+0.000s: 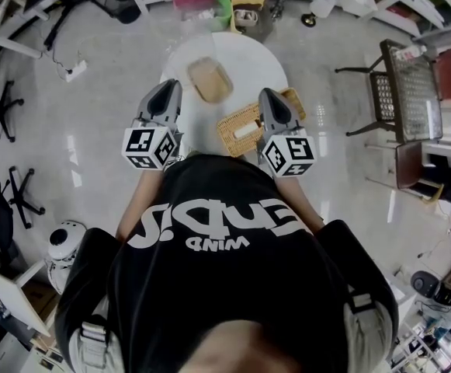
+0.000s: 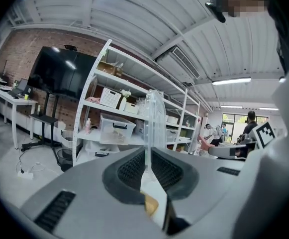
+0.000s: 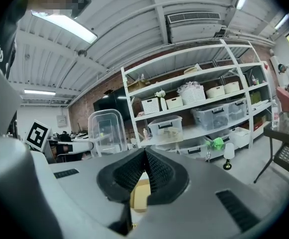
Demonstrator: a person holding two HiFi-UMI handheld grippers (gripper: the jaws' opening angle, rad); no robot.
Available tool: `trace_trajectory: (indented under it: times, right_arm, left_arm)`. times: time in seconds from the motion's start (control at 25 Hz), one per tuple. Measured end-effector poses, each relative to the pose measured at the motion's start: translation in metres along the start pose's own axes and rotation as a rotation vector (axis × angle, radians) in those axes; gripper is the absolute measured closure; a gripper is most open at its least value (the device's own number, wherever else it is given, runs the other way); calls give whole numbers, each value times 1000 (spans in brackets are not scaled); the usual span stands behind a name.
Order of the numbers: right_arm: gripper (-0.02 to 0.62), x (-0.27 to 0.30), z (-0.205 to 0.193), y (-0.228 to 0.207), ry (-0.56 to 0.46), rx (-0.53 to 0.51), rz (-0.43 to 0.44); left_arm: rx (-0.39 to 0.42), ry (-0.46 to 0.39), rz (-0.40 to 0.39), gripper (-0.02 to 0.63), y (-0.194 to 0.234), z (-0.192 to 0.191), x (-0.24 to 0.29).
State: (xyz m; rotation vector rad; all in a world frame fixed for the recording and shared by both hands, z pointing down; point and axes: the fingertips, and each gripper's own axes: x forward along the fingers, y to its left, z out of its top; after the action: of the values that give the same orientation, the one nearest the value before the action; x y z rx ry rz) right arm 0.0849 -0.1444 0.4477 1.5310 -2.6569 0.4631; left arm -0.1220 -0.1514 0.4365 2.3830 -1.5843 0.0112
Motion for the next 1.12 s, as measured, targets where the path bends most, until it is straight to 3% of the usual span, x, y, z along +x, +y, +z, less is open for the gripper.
trace_trajectory:
  times: [0.4,1.12]
  right_arm:
    - [598,5,-7,0,11,2,5]
    - [598,4,-8,-4,16,9,10]
  left_arm:
    - [-66,20,8,572,3,-10,-1]
    - [-85,47,-16,572,-4,-16,7]
